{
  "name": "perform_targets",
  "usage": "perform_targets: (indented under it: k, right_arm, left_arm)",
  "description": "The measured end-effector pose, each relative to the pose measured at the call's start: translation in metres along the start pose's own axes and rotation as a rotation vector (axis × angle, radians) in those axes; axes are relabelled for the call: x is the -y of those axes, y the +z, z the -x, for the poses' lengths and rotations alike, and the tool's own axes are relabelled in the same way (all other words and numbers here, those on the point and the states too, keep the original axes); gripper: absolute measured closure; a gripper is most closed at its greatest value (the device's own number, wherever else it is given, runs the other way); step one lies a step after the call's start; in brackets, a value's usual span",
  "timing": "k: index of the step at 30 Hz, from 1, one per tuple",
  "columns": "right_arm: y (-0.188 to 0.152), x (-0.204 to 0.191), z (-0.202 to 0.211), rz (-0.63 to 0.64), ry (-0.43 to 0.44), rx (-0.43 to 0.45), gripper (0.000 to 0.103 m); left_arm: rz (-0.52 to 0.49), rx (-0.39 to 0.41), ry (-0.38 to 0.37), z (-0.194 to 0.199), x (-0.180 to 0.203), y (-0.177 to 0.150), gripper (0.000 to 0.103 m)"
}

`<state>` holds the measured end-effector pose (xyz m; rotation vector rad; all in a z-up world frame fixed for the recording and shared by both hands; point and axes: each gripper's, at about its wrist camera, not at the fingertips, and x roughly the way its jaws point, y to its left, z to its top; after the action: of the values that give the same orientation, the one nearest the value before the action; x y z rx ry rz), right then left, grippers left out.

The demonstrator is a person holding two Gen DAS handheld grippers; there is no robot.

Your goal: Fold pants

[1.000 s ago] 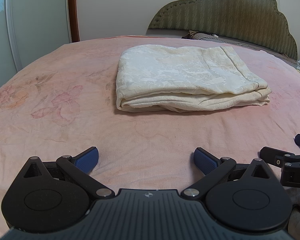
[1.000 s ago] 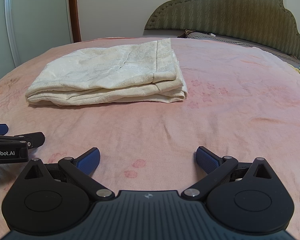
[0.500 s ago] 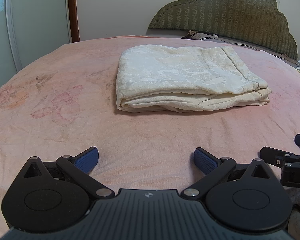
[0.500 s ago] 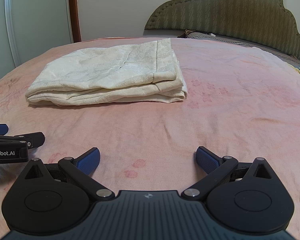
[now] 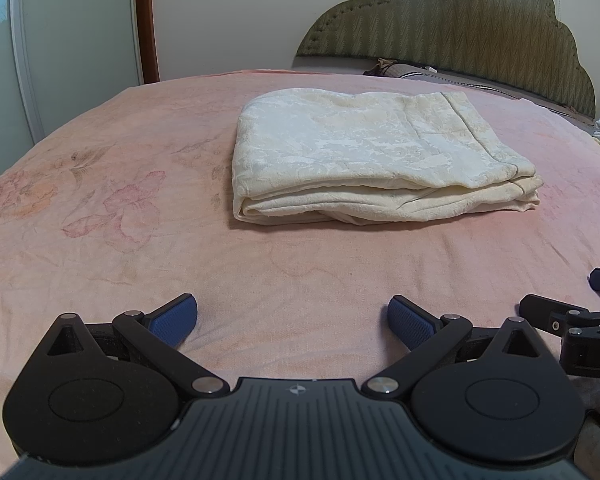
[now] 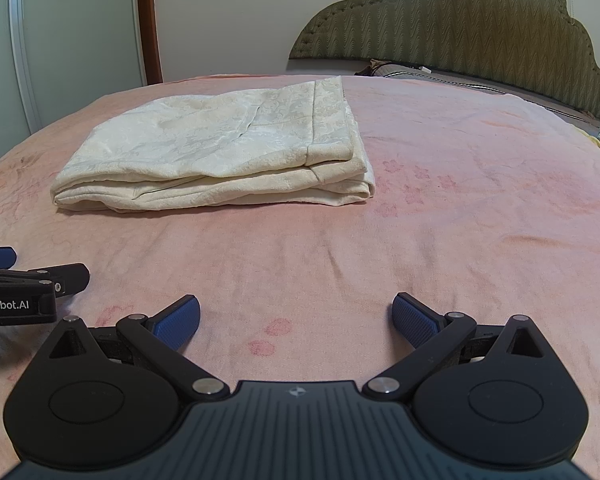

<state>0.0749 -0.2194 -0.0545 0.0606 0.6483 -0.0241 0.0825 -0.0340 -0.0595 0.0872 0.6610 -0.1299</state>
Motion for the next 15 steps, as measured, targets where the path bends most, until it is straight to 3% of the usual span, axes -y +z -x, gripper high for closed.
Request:
perform_targets:
  k: [7, 15]
  right_arm:
    - [0.0, 0.0001, -0.0001, 0.0, 0.0, 0.0, 0.0]
    - [0.0, -0.0002, -0.0002, 0.0, 0.0, 0.0, 0.0]
  left_arm:
    - [0.014, -0.052, 0.013, -0.0011, 0.0024, 0.0065, 0.0]
    - [0.011, -0.083, -0.025, -0.0021, -0.0003, 0.0098, 0.0]
